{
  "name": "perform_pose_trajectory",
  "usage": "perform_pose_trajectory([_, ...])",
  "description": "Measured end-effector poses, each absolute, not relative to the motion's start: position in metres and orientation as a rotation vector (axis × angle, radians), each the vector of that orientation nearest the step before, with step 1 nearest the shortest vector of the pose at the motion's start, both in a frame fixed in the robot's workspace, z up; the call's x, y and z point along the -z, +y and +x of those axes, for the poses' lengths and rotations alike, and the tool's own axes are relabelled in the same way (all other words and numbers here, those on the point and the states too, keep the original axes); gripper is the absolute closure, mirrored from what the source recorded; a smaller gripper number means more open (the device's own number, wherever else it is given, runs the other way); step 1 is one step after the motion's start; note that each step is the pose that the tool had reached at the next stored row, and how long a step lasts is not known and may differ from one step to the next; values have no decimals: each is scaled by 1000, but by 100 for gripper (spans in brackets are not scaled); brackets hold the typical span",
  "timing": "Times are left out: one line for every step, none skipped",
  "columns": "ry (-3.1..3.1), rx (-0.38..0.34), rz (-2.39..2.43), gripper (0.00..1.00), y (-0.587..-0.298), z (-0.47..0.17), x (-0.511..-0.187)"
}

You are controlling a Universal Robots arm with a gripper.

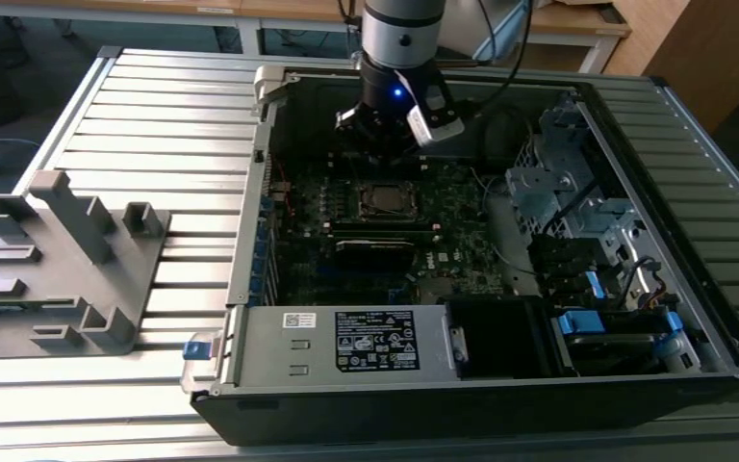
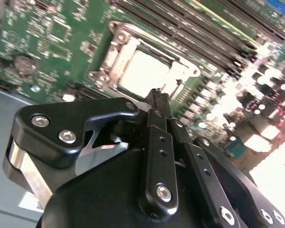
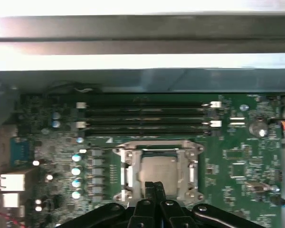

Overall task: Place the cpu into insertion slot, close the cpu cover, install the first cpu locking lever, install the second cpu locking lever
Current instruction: 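Install the first cpu locking lever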

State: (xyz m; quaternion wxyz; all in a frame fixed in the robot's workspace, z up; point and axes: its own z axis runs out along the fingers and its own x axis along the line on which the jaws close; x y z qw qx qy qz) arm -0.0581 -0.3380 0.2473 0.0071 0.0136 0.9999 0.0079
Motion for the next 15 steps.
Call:
perform_pose_trajectory([3127, -25, 42, 89, -338, -62, -247])
perform_pose_trajectory([3127, -25, 42, 89, -338, -65, -247])
perform_pose_trajectory([3127, -25, 42, 89, -338, -69, -247])
perform_pose_trajectory([3127, -25, 42, 89, -338, -72, -247])
perform_pose_trajectory([3127, -25, 42, 89, -338, -76, -246])
perform_pose_trajectory([3127, -25, 42, 89, -338, -79, -246])
perform_pose_trajectory([3127, -25, 42, 89, -338, -82, -246])
perform_pose_trajectory([3127, -25, 42, 89, -338, -85, -246])
perform_pose_trajectory([3127, -25, 42, 89, -338, -85, -246])
perform_pose_trajectory([3127, -24, 42, 89, -338, -85, -246])
perform_pose_trajectory([3127, -24, 42, 89, -338, -85, -246])
perform_pose_trajectory([3127, -24, 42, 89, -338, -85, -246])
perform_pose_trajectory([3127, -24, 42, 89, -338, -85, -246])
perform_pose_trajectory([3127, -24, 42, 89, -338, -85, -246])
perform_pose_trajectory([3127, -23, 42, 89, -338, -85, -247])
